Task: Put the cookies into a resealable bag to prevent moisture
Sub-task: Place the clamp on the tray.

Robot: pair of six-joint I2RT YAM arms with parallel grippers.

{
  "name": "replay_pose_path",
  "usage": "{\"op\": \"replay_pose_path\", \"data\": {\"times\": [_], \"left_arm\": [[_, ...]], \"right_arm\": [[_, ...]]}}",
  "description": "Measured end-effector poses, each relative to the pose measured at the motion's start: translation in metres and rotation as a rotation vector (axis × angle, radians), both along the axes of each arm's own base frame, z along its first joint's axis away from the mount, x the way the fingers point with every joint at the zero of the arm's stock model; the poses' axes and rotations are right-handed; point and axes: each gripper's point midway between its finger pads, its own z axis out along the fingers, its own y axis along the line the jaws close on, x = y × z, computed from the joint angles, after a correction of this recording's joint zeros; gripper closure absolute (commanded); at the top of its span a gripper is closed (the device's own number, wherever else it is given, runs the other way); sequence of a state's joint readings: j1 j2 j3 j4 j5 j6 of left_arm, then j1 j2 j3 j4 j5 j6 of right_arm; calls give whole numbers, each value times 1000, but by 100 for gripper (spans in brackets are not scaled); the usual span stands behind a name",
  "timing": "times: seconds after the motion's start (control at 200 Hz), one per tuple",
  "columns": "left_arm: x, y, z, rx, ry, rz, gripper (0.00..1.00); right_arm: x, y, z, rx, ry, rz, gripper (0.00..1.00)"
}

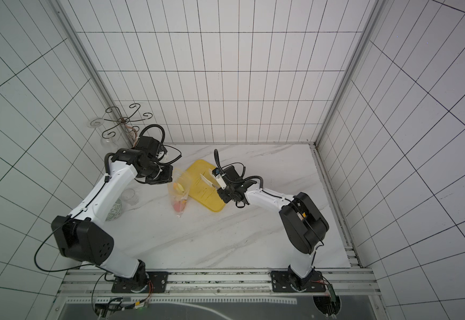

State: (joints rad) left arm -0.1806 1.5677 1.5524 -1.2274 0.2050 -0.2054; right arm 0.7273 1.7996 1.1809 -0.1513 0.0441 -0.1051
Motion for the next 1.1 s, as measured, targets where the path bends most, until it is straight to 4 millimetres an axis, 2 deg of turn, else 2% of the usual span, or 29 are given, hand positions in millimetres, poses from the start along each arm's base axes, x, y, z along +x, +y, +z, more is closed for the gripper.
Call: {"op": "replay_pose_path", "data": {"times": [0.27, 0.435, 0.64, 0.71, 0.815, 0.885, 0.925, 1.1], "left_arm": [[-3, -2, -5, -4, 15, -6, 100], [-4, -3, -5, -4, 15, -9, 100], [-4, -3, -5, -5, 17, -10, 100], [-4, -3, -5, -5, 18, -10, 100], [-4, -3, -5, -5, 18, -11, 100], [-4, -3, -5, -6, 18, -11, 100], [-4, -3, -6, -6, 18, -11, 100], [-4, -3, -6, -4, 16, -15, 100]], "right_arm": [[7, 10, -28, -14, -2, 22, 53], [9, 12, -37, -22, -1, 27, 50], [9, 12, -44, -35, -1, 38, 38], [10, 13, -43, -32, -7, 42, 25], [9, 13, -39, -20, -17, 49, 14], [5, 12, -31, -5, -24, 53, 8], [3, 12, -24, 8, -32, 56, 1], [-5, 9, 11, 67, -83, 72, 1]]}}
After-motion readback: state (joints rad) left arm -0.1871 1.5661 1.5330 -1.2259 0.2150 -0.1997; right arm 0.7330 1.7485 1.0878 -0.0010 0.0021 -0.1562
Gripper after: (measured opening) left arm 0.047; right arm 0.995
